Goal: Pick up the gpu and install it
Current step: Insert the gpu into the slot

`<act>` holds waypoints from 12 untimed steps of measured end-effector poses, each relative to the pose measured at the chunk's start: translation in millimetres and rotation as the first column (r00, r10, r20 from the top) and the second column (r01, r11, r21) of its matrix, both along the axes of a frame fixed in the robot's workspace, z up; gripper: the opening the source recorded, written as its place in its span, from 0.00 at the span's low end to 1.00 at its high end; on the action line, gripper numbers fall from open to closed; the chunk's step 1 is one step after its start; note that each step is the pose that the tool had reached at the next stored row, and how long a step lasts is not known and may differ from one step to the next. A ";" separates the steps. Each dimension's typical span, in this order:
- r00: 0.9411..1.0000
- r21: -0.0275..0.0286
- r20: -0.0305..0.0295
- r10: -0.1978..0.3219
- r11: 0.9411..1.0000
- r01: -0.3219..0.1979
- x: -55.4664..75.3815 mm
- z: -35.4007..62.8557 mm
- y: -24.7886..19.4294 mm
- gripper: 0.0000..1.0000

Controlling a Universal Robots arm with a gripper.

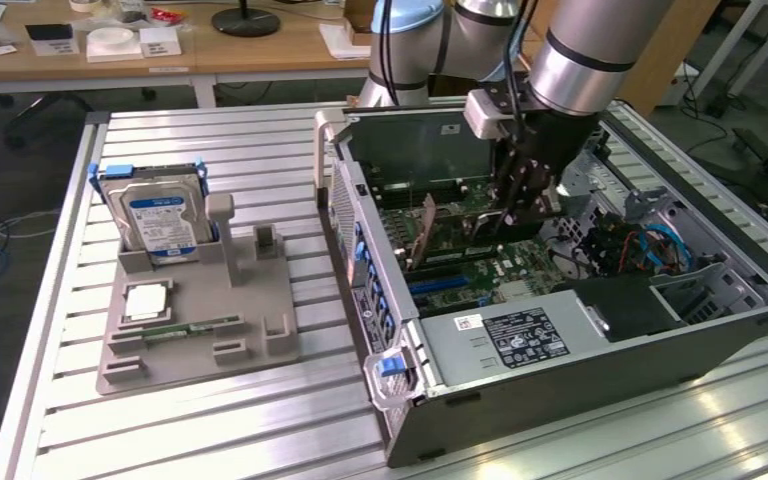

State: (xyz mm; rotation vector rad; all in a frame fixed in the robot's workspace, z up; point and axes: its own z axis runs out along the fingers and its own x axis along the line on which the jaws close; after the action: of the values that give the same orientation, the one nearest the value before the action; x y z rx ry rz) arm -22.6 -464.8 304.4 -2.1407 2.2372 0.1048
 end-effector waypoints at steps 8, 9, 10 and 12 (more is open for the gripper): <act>1.000 0.000 0.000 0.001 1.000 -0.001 -4.8 -4.4 -3.2 0.26; 1.000 0.000 0.000 0.001 1.000 -0.001 -5.7 -5.3 -3.3 0.26; 1.000 0.000 0.000 0.001 1.000 -0.001 -6.6 -6.3 -3.3 0.26; 1.000 0.000 0.000 0.001 1.000 -0.001 -8.2 -7.7 -3.3 0.26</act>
State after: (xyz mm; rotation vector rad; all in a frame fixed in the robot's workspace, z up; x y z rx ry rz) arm -30.8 -468.1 296.7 -2.1422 2.2365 0.1046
